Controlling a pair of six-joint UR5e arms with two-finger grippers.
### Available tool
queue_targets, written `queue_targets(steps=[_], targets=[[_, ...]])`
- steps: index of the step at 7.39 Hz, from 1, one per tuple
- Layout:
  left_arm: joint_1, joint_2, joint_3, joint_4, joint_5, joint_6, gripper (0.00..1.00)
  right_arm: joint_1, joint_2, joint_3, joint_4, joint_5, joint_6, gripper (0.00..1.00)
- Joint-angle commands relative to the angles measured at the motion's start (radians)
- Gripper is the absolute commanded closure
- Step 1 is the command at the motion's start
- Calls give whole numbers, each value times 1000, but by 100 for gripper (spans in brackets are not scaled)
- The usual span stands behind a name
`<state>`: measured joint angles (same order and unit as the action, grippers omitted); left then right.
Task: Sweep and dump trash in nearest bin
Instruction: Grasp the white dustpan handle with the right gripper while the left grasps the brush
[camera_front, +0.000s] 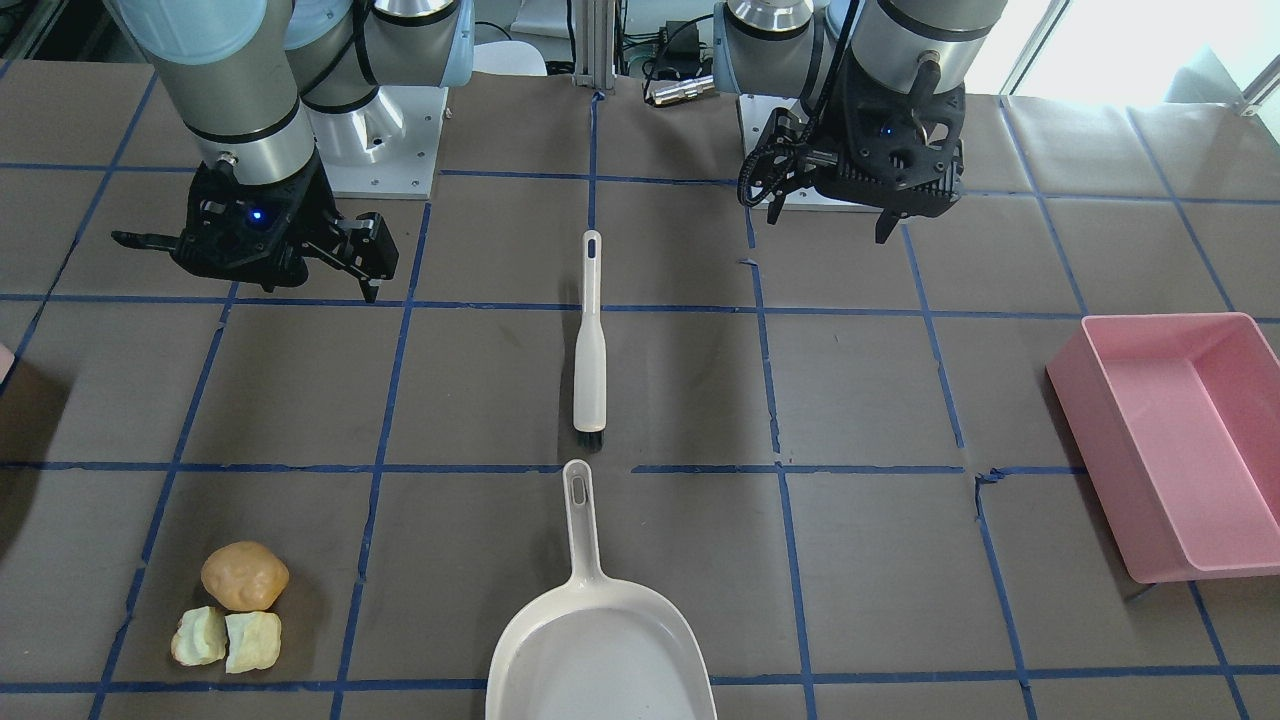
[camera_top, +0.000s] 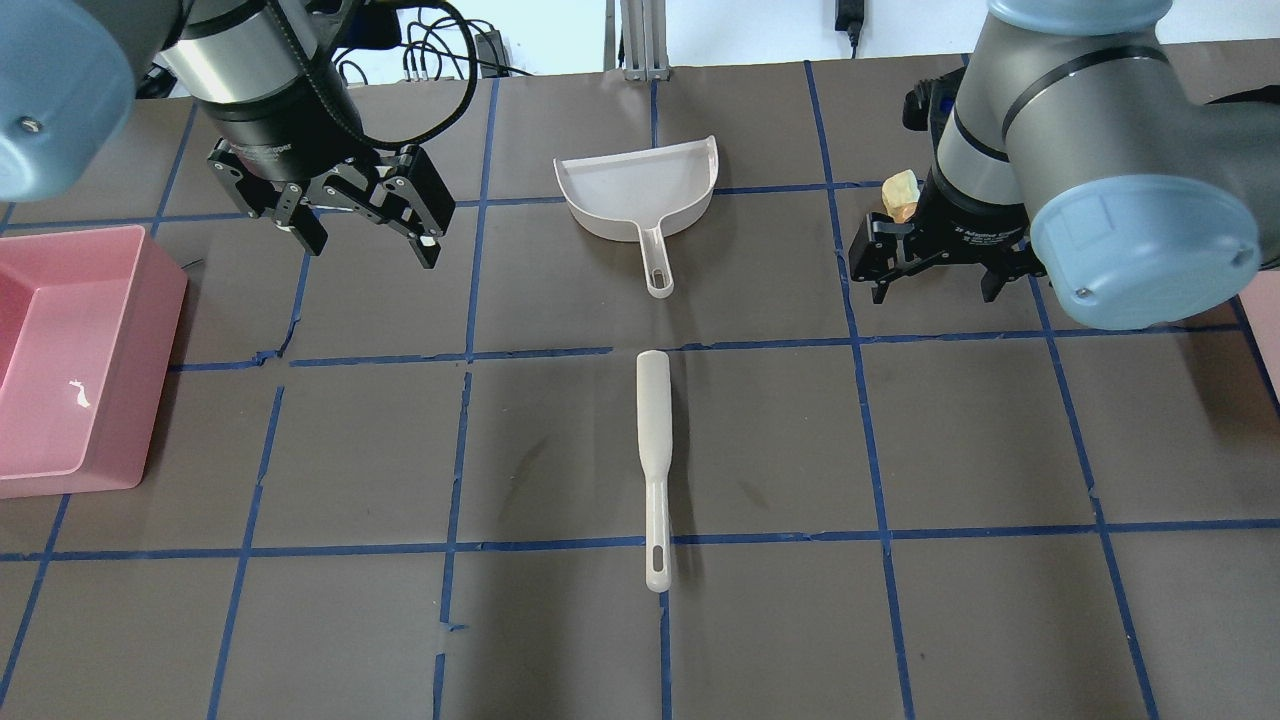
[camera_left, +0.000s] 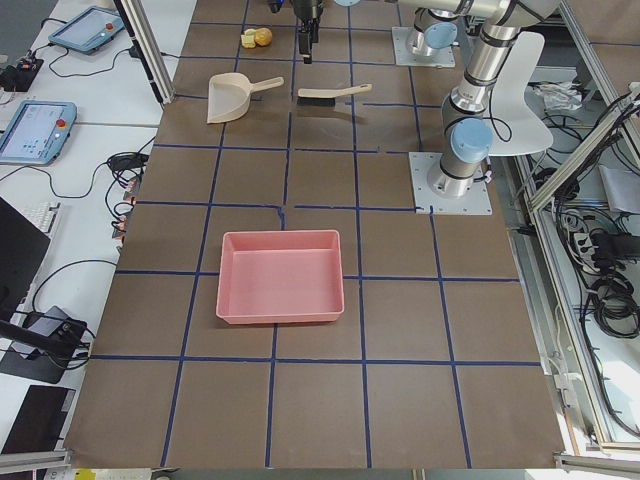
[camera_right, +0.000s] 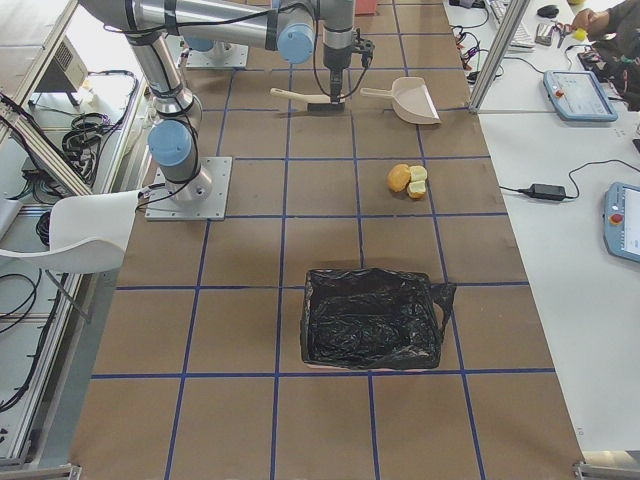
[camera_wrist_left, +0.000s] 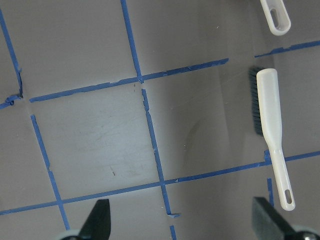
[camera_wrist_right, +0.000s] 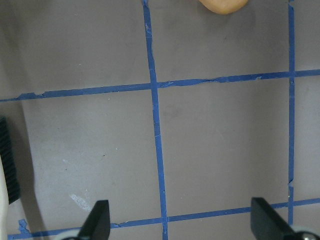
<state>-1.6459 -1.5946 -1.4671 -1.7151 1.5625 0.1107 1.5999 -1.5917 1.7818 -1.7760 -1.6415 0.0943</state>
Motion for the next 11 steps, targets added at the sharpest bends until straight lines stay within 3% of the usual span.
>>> queue_targets(steps=[1,3,5,7,9,11], targets=[[0,-2,-2,0,-4,3,0,0,-5,4,4,3,5,0],[-32,-5,-48,-8,-44,-32,0,2,-10,1,4,44,10,0],[-171,2,-183,53,-64,-144,0,9,33,-74,3,93,43,0],[-289,-31,-342,234,-71,-253,0,91,160,-131,-61,98,125,0],[-373,-88,-512,442,-87,-322,0,178,351,-273,-132,95,218,0],[-461,-198,-561,618,-120,-443,0,248,535,-433,-173,95,292,0]])
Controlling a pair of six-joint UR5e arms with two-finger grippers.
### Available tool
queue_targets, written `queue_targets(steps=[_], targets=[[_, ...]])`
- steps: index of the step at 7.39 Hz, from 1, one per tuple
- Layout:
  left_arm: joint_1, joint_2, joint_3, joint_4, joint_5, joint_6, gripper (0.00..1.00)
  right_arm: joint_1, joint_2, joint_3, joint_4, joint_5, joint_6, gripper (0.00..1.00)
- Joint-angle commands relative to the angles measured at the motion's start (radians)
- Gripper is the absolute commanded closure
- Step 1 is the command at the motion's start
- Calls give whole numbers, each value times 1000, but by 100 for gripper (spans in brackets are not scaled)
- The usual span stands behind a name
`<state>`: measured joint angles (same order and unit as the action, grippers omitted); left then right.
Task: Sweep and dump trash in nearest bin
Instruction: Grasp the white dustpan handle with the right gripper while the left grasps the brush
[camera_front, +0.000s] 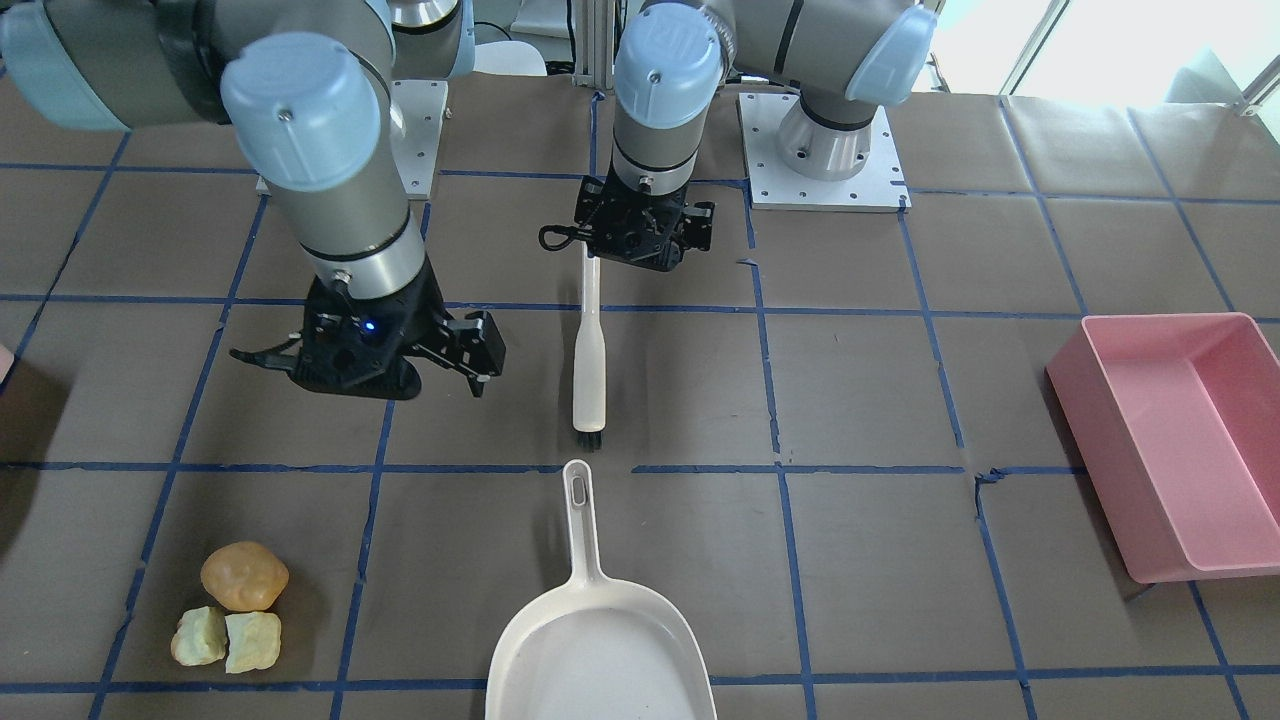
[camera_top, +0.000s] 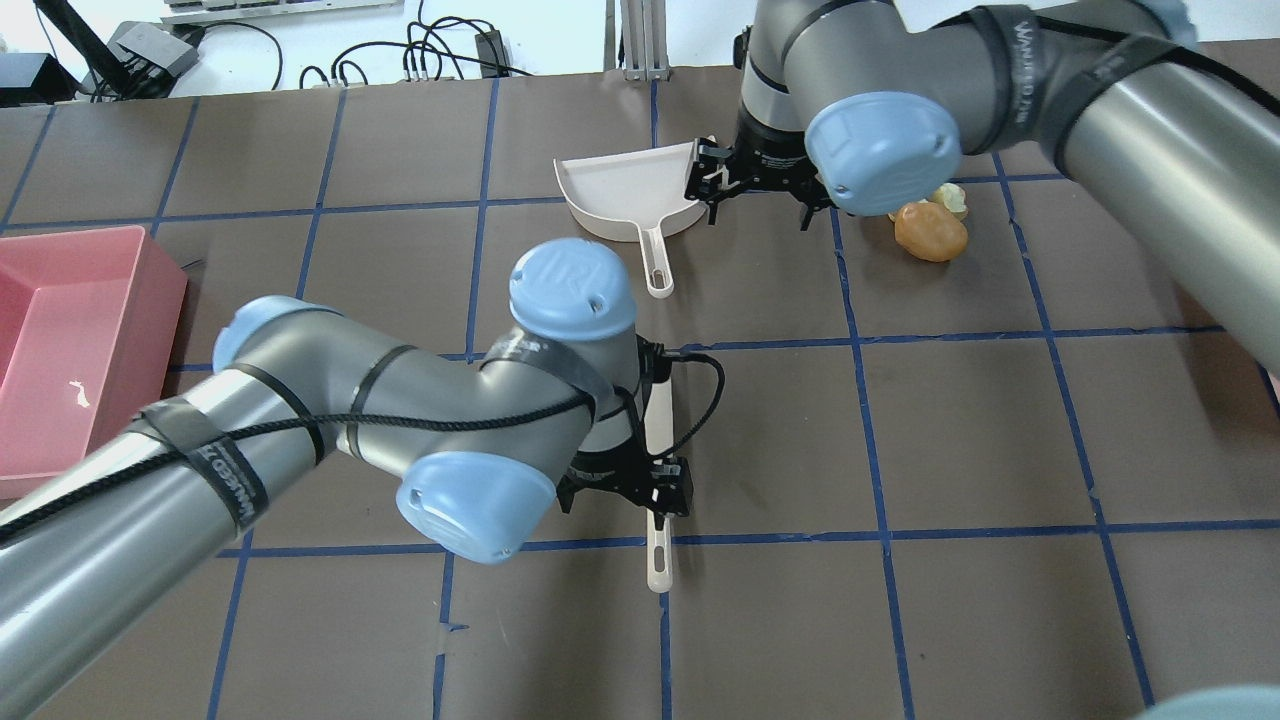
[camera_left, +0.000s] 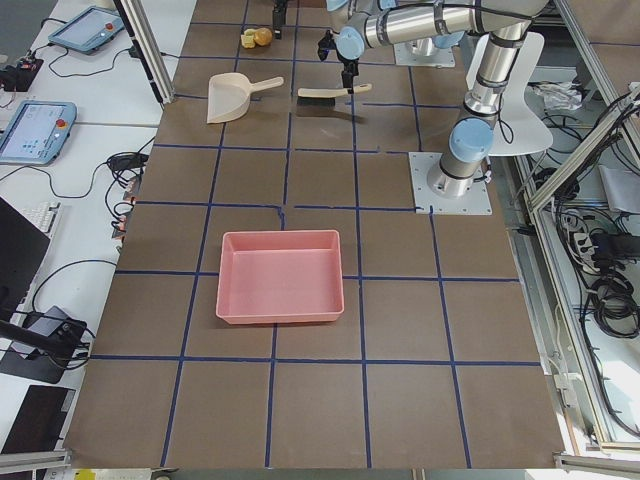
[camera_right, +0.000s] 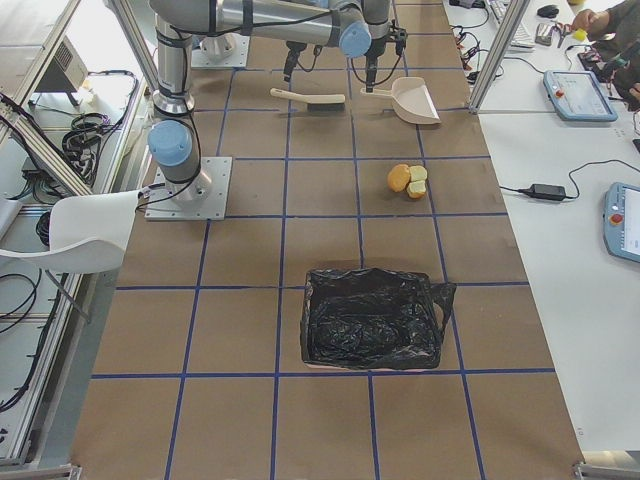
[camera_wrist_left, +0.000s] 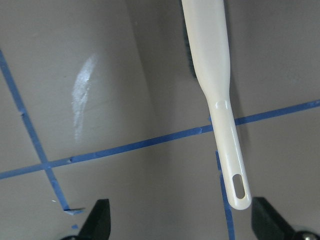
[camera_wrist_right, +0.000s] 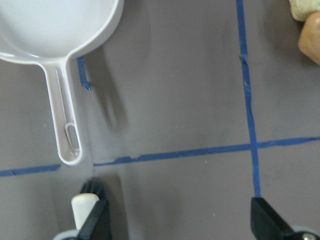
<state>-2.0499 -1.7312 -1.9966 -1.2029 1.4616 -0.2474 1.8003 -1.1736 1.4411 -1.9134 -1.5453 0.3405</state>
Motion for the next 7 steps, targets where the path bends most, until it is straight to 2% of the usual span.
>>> queue_targets(steps=[1,2,3,5,6,7], targets=[[-73,-82,-31,129,-21,-96,0,69,191,-97,-129,-1,67,0],[-75,-88,-33,131,-21,-96,3,73,237,-97,-177,-1,74,0],[-76,-91,-33,131,-21,-96,16,76,248,-96,-185,1,103,0],[-81,-87,-31,140,-18,-96,34,99,262,-93,-184,2,115,0],[-82,-71,-31,141,-15,-96,34,100,262,-91,-182,4,142,1],[-82,-59,-31,143,-12,-96,34,100,262,-91,-178,4,156,10]])
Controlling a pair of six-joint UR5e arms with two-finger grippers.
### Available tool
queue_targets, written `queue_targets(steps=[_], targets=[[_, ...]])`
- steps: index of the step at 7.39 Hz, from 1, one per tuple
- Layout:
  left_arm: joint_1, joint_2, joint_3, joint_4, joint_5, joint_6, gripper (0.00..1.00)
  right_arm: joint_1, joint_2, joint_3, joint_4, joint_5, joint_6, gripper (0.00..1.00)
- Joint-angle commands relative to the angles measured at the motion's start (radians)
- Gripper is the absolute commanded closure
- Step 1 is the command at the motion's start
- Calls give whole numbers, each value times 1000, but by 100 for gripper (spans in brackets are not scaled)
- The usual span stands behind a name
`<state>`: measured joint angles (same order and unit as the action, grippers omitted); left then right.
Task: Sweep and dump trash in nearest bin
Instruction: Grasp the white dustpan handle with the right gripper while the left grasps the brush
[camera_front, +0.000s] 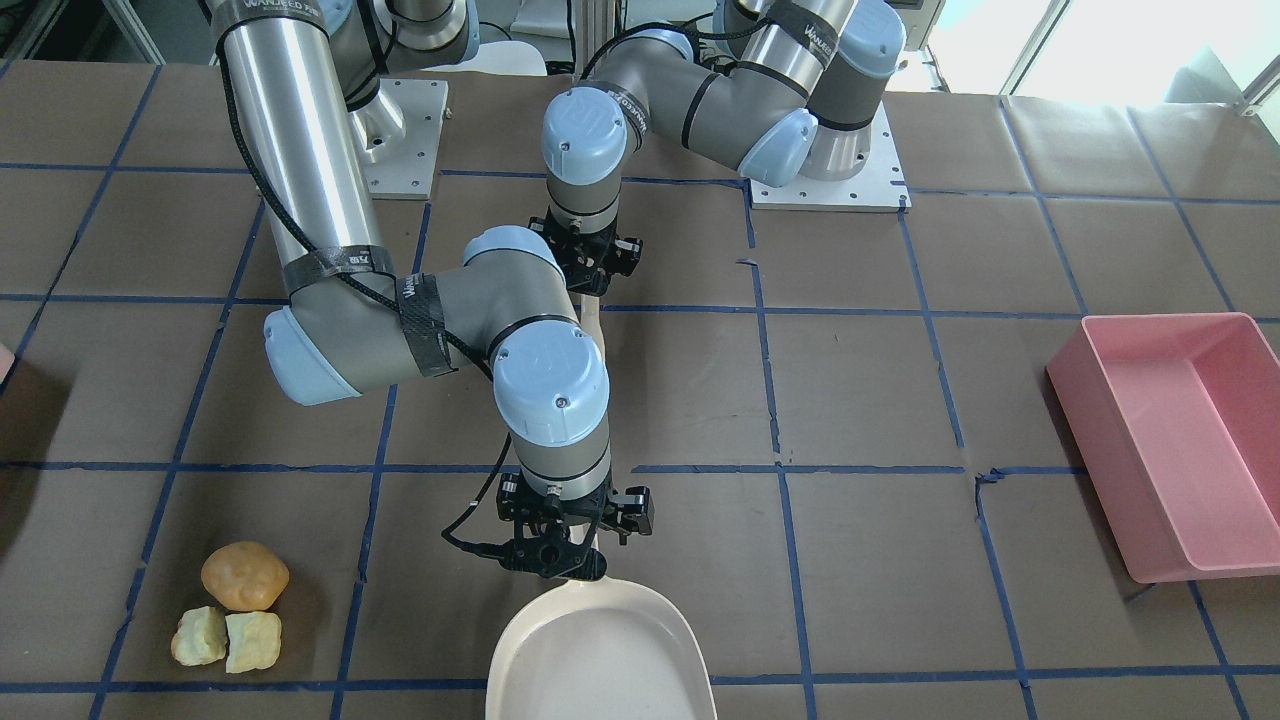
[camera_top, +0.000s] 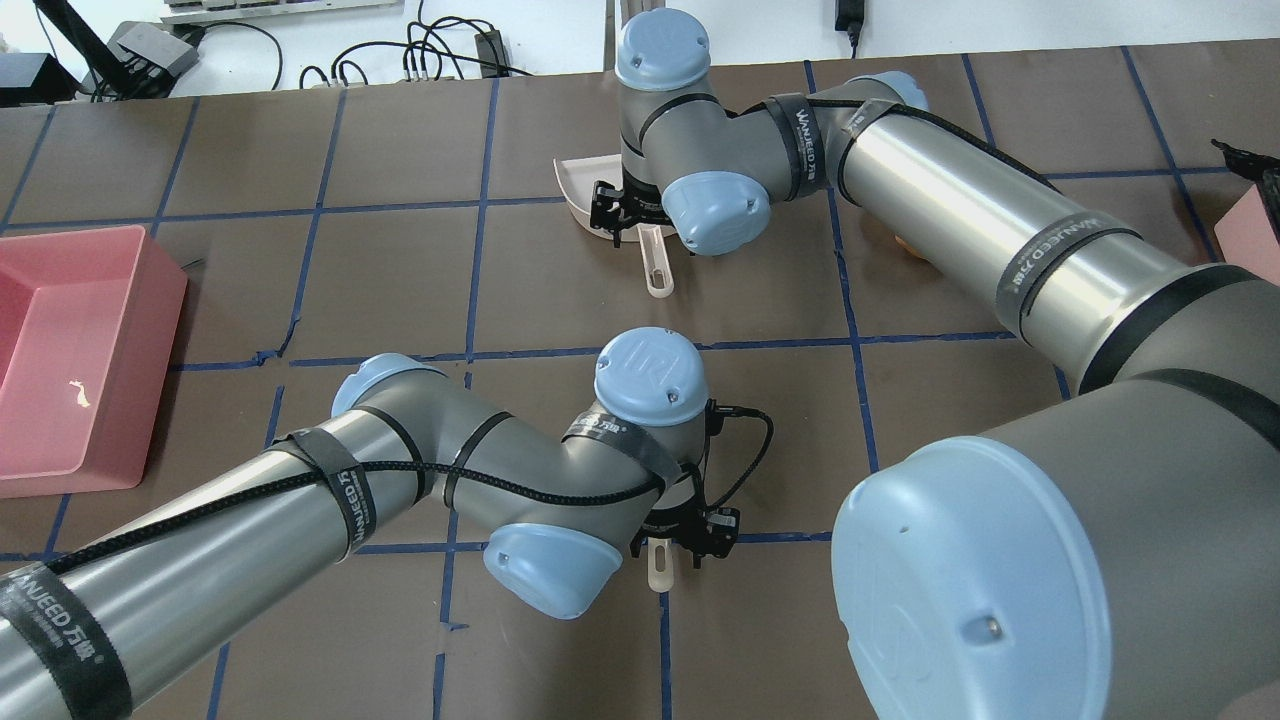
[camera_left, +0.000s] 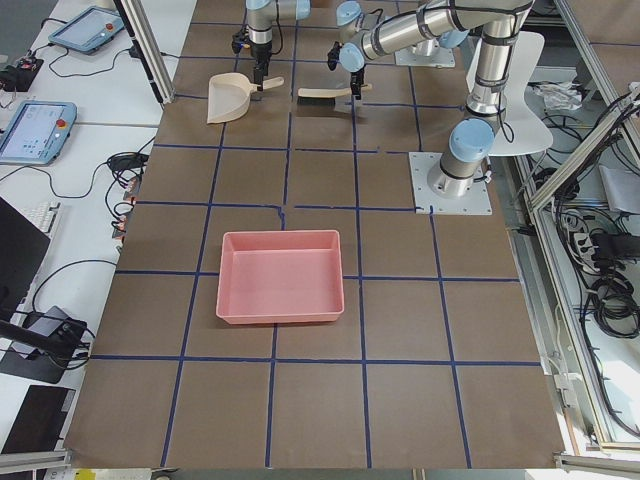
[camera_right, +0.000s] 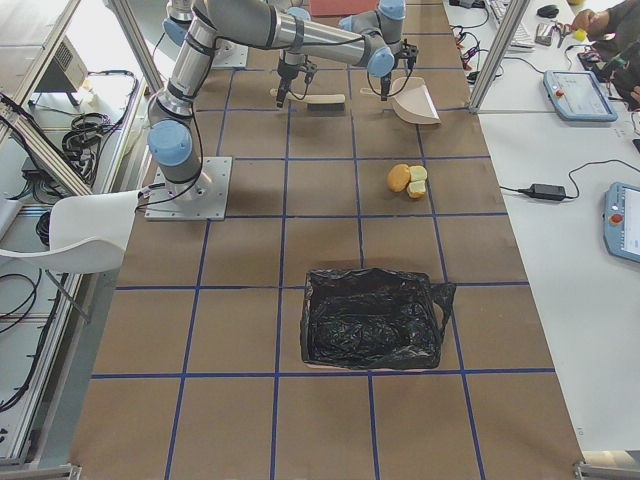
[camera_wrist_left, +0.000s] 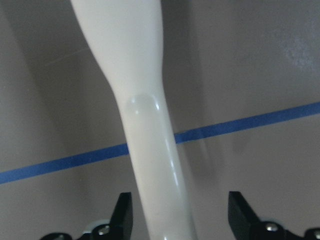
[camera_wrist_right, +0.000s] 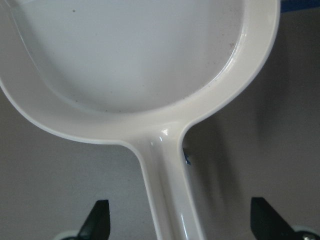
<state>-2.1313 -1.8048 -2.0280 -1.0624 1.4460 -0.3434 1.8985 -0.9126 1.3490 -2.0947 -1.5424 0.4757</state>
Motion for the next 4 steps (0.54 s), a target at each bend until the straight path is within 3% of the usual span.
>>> queue_targets(steps=[1,2,3,4], targets=[[-1,21,0,2,4,0,34,4,1,2,11,2,21,27],[-1,19,0,2,4,1,35,8,1,2,13,31,24,46],[-1,16,0,2,4,1,44,8,0,4,15,63,24,62],[-1,16,0,2,4,1,68,8,0,4,15,73,23,76]])
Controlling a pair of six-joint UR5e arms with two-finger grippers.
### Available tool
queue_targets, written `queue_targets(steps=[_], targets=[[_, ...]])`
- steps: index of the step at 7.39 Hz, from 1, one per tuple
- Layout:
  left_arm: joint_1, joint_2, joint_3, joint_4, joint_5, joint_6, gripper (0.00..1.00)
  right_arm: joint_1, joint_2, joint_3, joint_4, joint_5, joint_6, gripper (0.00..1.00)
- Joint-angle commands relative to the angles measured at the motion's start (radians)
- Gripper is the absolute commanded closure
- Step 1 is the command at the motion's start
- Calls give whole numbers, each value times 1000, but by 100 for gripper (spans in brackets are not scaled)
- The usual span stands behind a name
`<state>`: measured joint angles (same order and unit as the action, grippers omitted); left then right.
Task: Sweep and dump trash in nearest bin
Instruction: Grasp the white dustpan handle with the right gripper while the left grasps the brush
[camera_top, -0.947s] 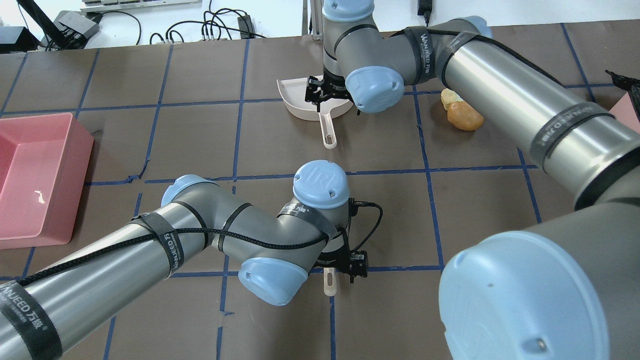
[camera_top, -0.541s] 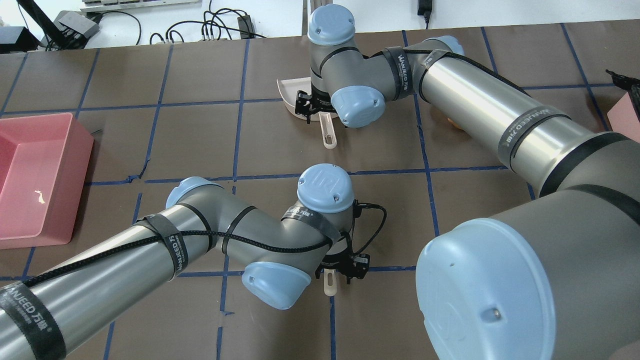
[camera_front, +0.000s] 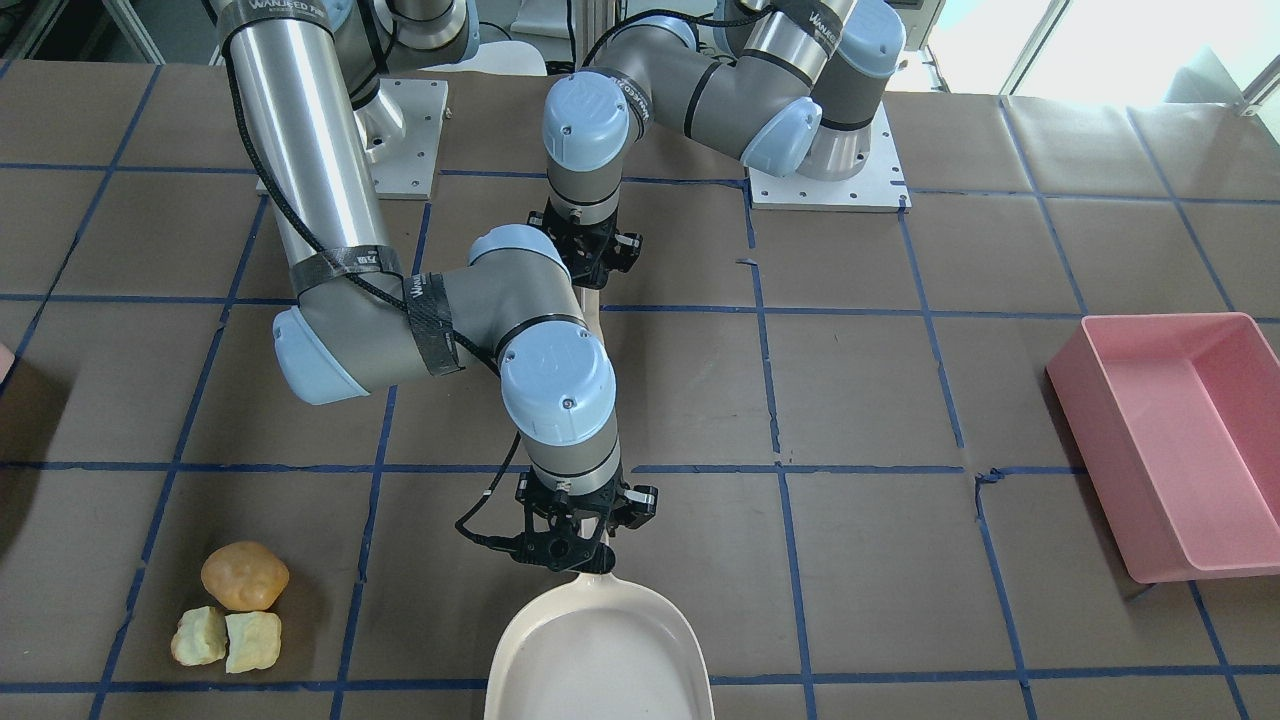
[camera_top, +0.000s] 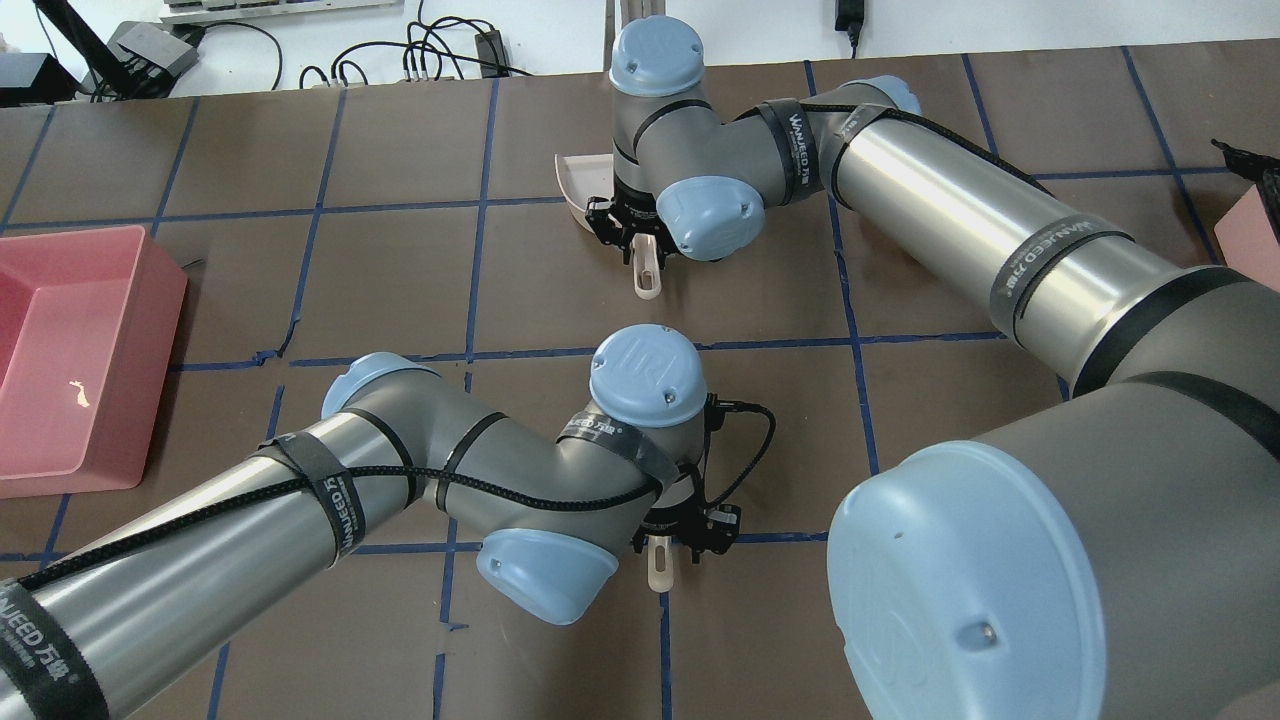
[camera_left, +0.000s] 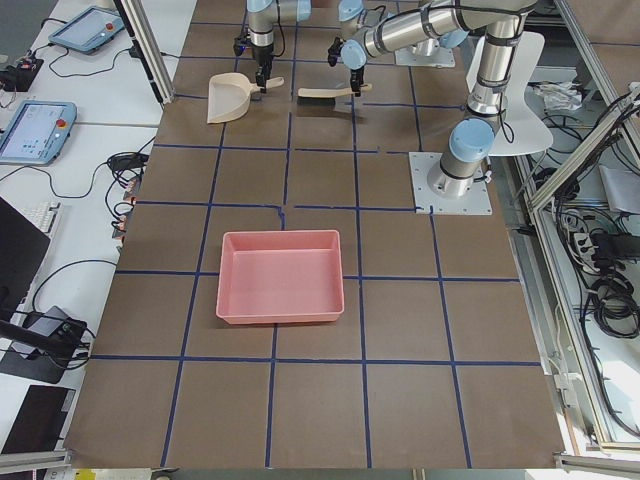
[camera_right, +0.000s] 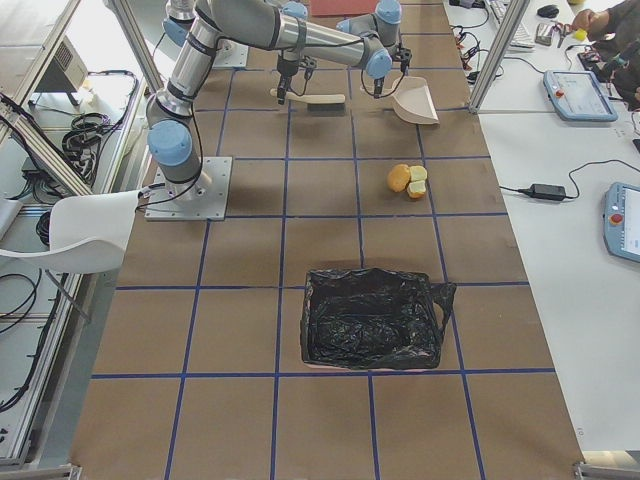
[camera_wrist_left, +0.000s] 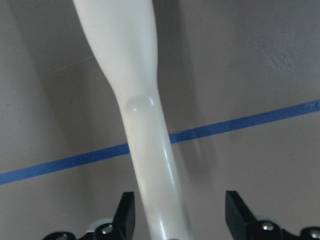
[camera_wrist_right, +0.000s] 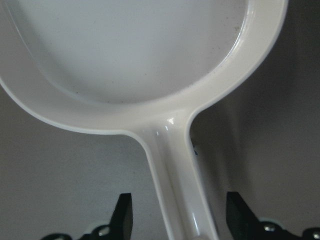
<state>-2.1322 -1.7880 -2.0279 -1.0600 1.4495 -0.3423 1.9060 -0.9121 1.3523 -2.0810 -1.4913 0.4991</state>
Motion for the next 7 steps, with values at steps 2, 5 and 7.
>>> queue_targets(steps=[2,5,7], targets=[[1,4,2,2,-1,0,92,-24,-11,-7,25,43,-28,89],[6,25,12,0,2,8,100,-106,-95,-9,155,45,-202,90],[17,106,9,-17,9,0,100,-181,-190,1,286,43,-343,89]])
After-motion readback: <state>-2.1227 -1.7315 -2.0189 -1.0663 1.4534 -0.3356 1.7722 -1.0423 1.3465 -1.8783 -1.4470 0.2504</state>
